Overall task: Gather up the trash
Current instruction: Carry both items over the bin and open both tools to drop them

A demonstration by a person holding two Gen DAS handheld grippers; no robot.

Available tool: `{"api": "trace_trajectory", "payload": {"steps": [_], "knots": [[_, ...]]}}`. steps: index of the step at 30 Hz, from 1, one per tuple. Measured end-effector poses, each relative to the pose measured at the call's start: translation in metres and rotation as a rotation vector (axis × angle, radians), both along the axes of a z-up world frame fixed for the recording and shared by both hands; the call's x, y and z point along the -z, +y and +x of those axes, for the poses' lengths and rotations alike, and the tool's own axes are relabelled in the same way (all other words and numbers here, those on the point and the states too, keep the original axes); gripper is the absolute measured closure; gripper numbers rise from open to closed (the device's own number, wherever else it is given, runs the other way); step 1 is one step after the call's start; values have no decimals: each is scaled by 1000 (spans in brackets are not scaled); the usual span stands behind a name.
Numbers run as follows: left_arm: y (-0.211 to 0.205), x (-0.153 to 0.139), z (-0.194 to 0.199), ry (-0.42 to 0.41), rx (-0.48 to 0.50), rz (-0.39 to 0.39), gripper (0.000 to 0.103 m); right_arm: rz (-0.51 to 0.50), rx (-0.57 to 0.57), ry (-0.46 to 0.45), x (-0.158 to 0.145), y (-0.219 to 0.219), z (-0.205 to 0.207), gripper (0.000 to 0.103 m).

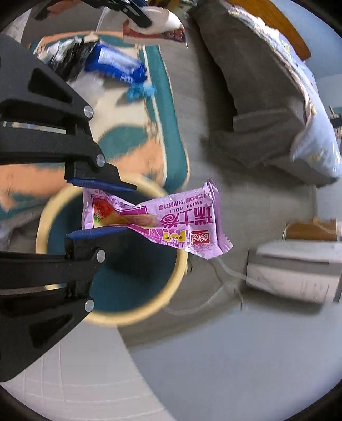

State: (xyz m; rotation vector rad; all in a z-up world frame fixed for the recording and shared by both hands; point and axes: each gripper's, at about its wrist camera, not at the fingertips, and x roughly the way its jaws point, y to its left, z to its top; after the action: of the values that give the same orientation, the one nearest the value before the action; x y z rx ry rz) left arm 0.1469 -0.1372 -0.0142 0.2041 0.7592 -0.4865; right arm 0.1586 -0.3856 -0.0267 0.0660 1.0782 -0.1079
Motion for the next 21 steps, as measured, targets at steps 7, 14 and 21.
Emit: {"api": "trace_trajectory", "payload": {"steps": [7,14,21], "knots": [[-55,20,-11,60,99,-50,79,51,90,55,35,-47,10,79],[-105,35,-8,130,167,-132,79,125,183,125,68,-90,7,79],[-156,58,9,155,230,-112,79,203,233,132,80,-107,4,79]]}}
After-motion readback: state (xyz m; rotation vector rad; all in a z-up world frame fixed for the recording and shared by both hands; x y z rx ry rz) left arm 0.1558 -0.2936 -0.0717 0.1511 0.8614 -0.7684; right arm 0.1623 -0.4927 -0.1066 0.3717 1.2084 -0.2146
